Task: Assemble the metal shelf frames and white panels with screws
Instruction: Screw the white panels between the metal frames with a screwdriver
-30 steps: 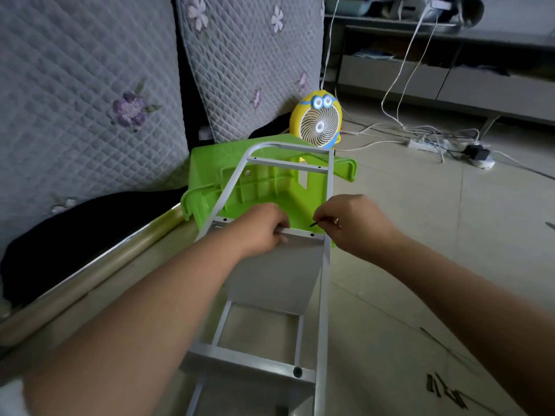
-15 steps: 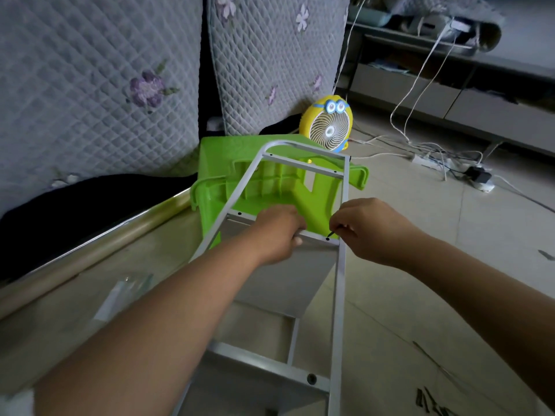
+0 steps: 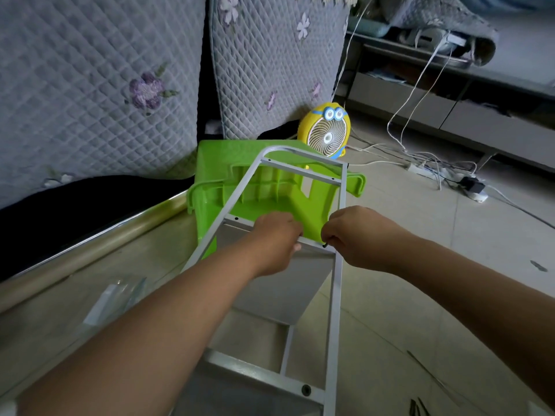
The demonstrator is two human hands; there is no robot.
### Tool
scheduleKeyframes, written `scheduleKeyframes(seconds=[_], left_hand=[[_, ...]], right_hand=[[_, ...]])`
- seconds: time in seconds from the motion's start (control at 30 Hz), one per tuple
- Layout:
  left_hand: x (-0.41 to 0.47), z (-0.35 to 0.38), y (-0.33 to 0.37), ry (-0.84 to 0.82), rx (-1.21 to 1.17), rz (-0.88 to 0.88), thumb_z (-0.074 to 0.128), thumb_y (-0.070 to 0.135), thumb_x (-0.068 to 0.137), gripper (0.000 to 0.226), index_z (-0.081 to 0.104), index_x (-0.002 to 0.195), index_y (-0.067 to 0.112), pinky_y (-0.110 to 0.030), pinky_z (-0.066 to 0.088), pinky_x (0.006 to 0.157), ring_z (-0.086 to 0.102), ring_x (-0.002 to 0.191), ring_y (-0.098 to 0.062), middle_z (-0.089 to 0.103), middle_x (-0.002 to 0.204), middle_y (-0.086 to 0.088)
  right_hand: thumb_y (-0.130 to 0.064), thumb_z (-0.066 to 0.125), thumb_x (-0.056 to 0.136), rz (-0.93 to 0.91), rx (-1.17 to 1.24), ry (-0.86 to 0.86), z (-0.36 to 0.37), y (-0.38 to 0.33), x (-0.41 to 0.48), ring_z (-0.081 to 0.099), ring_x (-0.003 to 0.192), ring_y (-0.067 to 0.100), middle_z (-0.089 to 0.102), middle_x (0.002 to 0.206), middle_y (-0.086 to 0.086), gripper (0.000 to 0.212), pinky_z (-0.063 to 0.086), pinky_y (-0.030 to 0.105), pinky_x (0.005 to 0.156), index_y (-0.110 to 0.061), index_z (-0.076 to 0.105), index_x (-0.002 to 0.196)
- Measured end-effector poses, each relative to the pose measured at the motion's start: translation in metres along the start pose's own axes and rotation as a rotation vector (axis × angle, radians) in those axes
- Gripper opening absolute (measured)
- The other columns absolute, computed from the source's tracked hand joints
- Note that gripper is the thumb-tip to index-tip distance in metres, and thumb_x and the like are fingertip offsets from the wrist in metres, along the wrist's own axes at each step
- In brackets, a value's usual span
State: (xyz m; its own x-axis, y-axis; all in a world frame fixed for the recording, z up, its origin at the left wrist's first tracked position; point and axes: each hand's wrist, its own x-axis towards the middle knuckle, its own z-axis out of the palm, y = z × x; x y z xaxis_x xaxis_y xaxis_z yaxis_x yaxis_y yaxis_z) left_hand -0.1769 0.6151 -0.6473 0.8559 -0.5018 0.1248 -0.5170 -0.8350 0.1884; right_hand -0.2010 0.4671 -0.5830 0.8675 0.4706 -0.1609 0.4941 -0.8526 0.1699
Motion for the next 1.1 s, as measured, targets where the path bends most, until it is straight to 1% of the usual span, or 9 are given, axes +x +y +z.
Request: scheduleKeyframes(seconds=[0.13,0.2,0.33,0.43,0.6,0.7,0.8,0.9,1.1], left_hand=[[-0.001,0.0,-0.002,0.011,-0.027,0.024,0.045,0.023,0.095,0.024,0.058,0.111,0.01,-0.027,0.031,0.078,0.046,0.109,-0.025,0.052,0.111,-0.009],[-0.002,0.0,-0.004,0.04,-0.082,0.031,0.05,0.022,0.093,0.021,0.062,0.1,0.007,-0.028,0.03,0.073,0.048,0.102,-0.027,0.05,0.093,-0.009],[-0.003,0.0,-0.006,0.064,-0.155,0.034,0.053,0.026,0.085,0.029,0.065,0.08,0.0,-0.029,0.024,0.063,0.052,0.085,-0.031,0.036,0.065,-0.001],[-0.002,-0.001,-0.006,0.054,-0.153,0.04,0.041,0.029,0.072,0.039,0.065,0.075,-0.002,-0.03,0.026,0.062,0.053,0.079,-0.034,0.042,0.068,-0.012],[-0.003,-0.005,-0.004,0.042,-0.139,0.027,0.055,0.019,0.088,0.02,0.064,0.085,0.001,-0.031,0.027,0.066,0.051,0.091,-0.031,0.051,0.082,-0.016],[-0.003,-0.005,-0.004,0.04,-0.143,0.01,0.055,0.02,0.089,0.021,0.065,0.09,0.002,-0.031,0.033,0.07,0.051,0.094,-0.029,0.056,0.092,-0.017],[-0.003,-0.005,-0.003,0.038,-0.135,0.002,0.054,0.021,0.09,0.022,0.064,0.089,0.001,-0.032,0.033,0.071,0.05,0.095,-0.029,0.056,0.094,-0.017],[-0.003,-0.005,-0.003,0.032,-0.132,-0.001,0.053,0.022,0.091,0.023,0.063,0.089,0.001,-0.032,0.032,0.072,0.05,0.095,-0.028,0.056,0.095,-0.017],[-0.004,-0.006,-0.003,0.04,-0.143,0.013,0.052,0.018,0.09,0.02,0.062,0.086,0.002,-0.031,0.032,0.07,0.05,0.093,-0.029,0.054,0.09,-0.016]], right_hand=[[-0.008,0.044,0.09,-0.025,-0.084,-0.063,-0.001,-0.003,0.005,0.054,0.099,0.026,0.058,0.1,0.008,0.024,0.044,0.03,0.077,-0.011,0.062,0.105],[-0.008,0.045,0.09,-0.02,-0.105,-0.083,-0.003,-0.004,0.006,0.055,0.099,0.028,0.053,0.092,0.008,0.021,0.044,0.031,0.075,-0.009,0.061,0.103],[-0.004,0.042,0.089,0.007,-0.154,-0.094,-0.005,-0.011,0.004,0.055,0.102,0.032,0.057,0.106,0.013,0.023,0.047,0.035,0.081,-0.005,0.057,0.106],[-0.003,0.04,0.091,0.02,-0.153,-0.104,-0.002,-0.019,0.002,0.052,0.108,0.032,0.054,0.114,0.013,0.026,0.046,0.038,0.086,-0.004,0.054,0.113],[-0.001,0.04,0.09,0.082,-0.119,-0.09,-0.002,-0.021,0.002,0.052,0.109,0.032,0.054,0.115,0.013,0.026,0.045,0.036,0.085,-0.003,0.053,0.113],[-0.001,0.041,0.089,0.095,-0.102,-0.093,0.002,-0.02,0.002,0.052,0.107,0.032,0.054,0.112,0.013,0.024,0.045,0.036,0.083,-0.003,0.053,0.11],[-0.009,0.041,0.093,0.088,-0.082,-0.071,0.008,-0.015,0.002,0.053,0.106,0.031,0.054,0.109,0.012,0.019,0.044,0.034,0.082,-0.005,0.053,0.108],[-0.022,0.04,0.096,0.091,-0.01,-0.06,0.01,-0.006,0.001,0.052,0.109,0.028,0.054,0.113,0.01,0.027,0.043,0.033,0.086,-0.008,0.054,0.114],[-0.018,0.042,0.095,-0.014,-0.027,-0.028,0.008,0.003,-0.002,0.053,0.106,0.025,0.054,0.113,0.005,0.026,0.046,0.033,0.086,-0.015,0.056,0.117]])
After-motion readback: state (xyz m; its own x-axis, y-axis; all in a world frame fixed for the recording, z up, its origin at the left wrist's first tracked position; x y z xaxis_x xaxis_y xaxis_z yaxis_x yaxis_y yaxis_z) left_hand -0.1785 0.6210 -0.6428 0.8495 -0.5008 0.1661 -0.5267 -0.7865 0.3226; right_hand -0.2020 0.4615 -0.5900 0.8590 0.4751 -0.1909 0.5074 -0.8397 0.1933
